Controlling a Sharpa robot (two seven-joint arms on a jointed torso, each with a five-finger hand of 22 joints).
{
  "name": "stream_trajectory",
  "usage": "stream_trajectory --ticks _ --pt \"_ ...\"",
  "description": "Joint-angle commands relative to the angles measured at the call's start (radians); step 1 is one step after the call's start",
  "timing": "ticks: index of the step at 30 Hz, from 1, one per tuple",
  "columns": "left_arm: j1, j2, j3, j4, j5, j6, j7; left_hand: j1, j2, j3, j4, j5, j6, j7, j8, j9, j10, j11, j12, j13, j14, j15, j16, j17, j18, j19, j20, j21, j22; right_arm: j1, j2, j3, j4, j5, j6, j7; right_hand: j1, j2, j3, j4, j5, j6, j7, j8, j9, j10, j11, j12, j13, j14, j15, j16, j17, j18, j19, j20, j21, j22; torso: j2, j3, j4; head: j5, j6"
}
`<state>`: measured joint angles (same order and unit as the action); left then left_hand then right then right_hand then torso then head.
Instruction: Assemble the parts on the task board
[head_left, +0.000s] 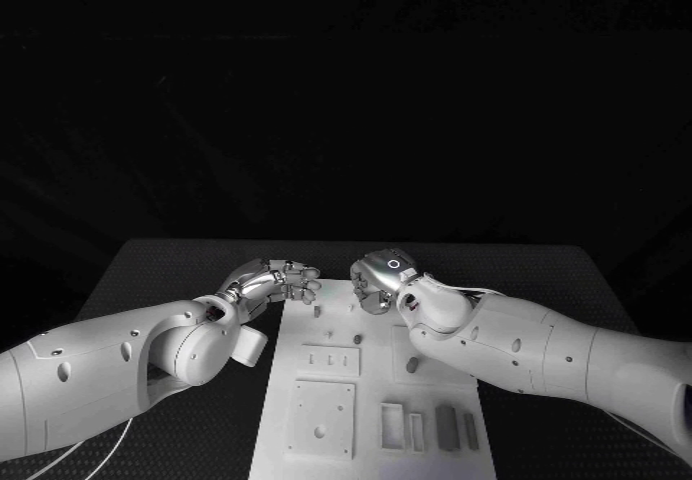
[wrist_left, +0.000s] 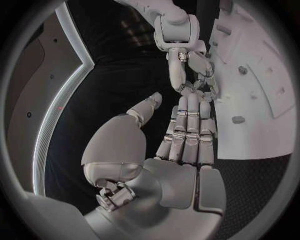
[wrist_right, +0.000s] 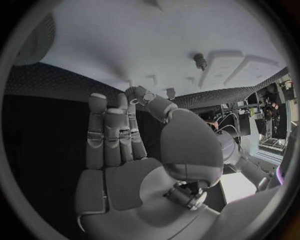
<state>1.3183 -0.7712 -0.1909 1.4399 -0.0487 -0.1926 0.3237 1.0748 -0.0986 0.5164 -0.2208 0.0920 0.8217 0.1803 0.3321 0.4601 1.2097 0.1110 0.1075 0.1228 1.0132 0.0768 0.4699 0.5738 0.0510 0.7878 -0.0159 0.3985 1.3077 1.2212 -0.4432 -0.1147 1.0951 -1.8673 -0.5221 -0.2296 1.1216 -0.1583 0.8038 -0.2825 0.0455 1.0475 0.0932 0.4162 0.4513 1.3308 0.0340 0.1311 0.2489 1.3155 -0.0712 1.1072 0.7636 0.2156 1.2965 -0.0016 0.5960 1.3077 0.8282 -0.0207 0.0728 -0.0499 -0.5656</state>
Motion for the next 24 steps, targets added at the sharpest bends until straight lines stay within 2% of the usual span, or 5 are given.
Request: stream_trajectory --ticks 1,7,20,24 --pt "0.001 0.0 0.001 0.004 0.001 0.005 0.008 -0.011 0.001 0.006 0.001 -0.005 -0.002 0.0 -0.004 0.001 0.002 0.004 -0.005 0.0 -0.003 0.005 -0.005 0.001 -0.008 -0.008 -0.002 0.006 0.016 0.0 0.0 0.0 0.0 -0.019 -0.001 -0.006 0.006 -0.005 0.006 0.001 0.003 0.008 -0.001 0.003 0.024 0.003 0.0 0.003 0.002 0.0 -0.007 0.005 -0.001 0.046 0.007 0.0 0.005 0.018 0.002 0.001 -0.0004 0.002 -0.001" --pt "0.001 0.001 0.001 0.001 0.001 0.005 0.007 -0.012 0.001 0.006 0.0 -0.005 -0.002 0.0 -0.004 0.001 0.002 0.004 -0.005 0.001 -0.003 0.005 -0.005 0.002 -0.008 -0.008 -0.002 0.006 0.016 0.001 0.002 0.0 0.0 -0.019 0.001 -0.006 0.006 -0.006 0.008 0.001 0.003 0.009 -0.001 0.002 0.024 0.003 0.0 0.002 0.004 0.0 -0.007 0.005 -0.002 0.046 0.007 0.0 0.005 0.017 0.0 0.0018 -0.0032 0.006 -0.002" --pt "0.002 0.0 0.001 0.004 0.0 0.005 0.007 -0.012 0.0 0.007 0.0 -0.005 -0.002 0.0 -0.004 0.002 0.002 0.004 -0.006 0.001 -0.003 0.005 -0.005 0.002 -0.007 -0.008 -0.002 0.007 0.016 0.0 0.018 0.0 -0.018 -0.017 0.011 0.0 0.005 -0.008 0.01 0.002 0.003 0.009 -0.001 0.001 0.024 0.003 0.001 0.001 0.006 -0.001 -0.006 0.006 -0.003 0.046 0.007 0.0 0.005 0.017 0.002 0.0022 -0.0033 0.011 -0.005" --pt "0.002 0.003 0.001 0.003 -0.001 0.006 0.007 -0.012 0.0 0.007 0.0 -0.005 -0.002 0.0 -0.004 0.002 0.002 0.004 -0.006 0.001 -0.003 0.005 -0.005 0.002 -0.007 -0.008 -0.002 0.007 0.016 0.0 0.022 0.0 -0.024 -0.017 0.015 0.0 0.005 -0.009 0.011 0.003 0.003 0.008 -0.001 0.001 0.024 0.002 0.001 0.001 0.006 -0.001 -0.006 0.006 -0.004 0.046 0.007 0.0 0.005 0.017 0.001 0.0013 -0.0029 0.011 -0.007"
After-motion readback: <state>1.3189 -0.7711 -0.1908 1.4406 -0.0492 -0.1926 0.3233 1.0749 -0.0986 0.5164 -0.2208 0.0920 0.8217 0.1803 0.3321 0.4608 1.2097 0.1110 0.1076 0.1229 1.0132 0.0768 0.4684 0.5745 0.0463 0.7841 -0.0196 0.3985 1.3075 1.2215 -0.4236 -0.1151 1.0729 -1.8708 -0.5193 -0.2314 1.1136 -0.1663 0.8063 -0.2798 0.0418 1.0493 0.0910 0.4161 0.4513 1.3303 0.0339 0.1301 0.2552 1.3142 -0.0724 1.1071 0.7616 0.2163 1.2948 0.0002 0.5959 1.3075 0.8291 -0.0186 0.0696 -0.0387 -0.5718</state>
